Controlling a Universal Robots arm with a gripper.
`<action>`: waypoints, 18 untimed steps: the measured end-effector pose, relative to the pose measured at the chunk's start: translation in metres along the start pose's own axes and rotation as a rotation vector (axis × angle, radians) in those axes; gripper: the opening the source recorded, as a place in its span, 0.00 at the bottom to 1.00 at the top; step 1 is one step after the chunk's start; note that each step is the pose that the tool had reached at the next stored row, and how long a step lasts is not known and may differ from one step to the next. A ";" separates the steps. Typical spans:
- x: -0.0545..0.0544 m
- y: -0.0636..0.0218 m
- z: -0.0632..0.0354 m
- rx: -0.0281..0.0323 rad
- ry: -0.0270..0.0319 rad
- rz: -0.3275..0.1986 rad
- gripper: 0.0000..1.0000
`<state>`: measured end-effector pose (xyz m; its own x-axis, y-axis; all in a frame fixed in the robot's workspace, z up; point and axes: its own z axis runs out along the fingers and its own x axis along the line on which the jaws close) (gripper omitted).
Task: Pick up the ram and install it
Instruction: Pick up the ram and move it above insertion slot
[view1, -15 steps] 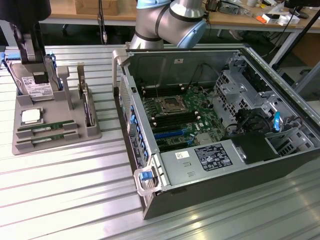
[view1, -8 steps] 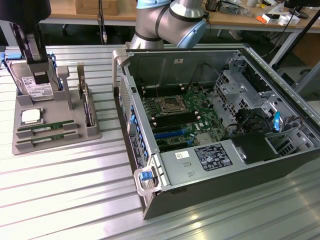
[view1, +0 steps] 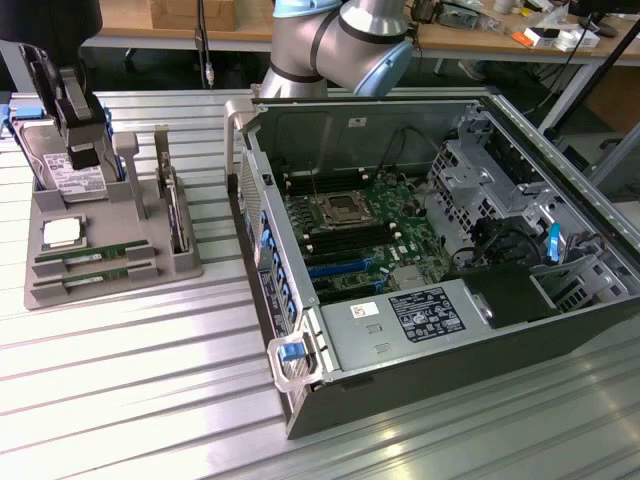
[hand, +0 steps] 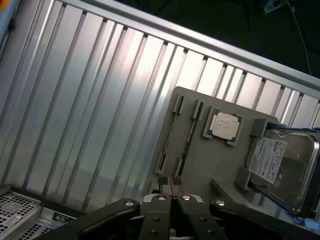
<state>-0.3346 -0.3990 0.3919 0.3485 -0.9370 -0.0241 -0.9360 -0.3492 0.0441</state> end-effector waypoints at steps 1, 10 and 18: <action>0.000 0.0000 0.0002 0.0000 0.0001 -0.002 0.11; 0.000 -0.0001 0.0026 0.0059 -0.0106 0.268 0.11; 0.000 -0.0001 0.0027 0.0072 -0.0131 0.324 0.30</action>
<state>-0.3346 -0.3989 0.3892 0.0315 -0.9992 -0.0227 -0.9985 -0.0325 0.0445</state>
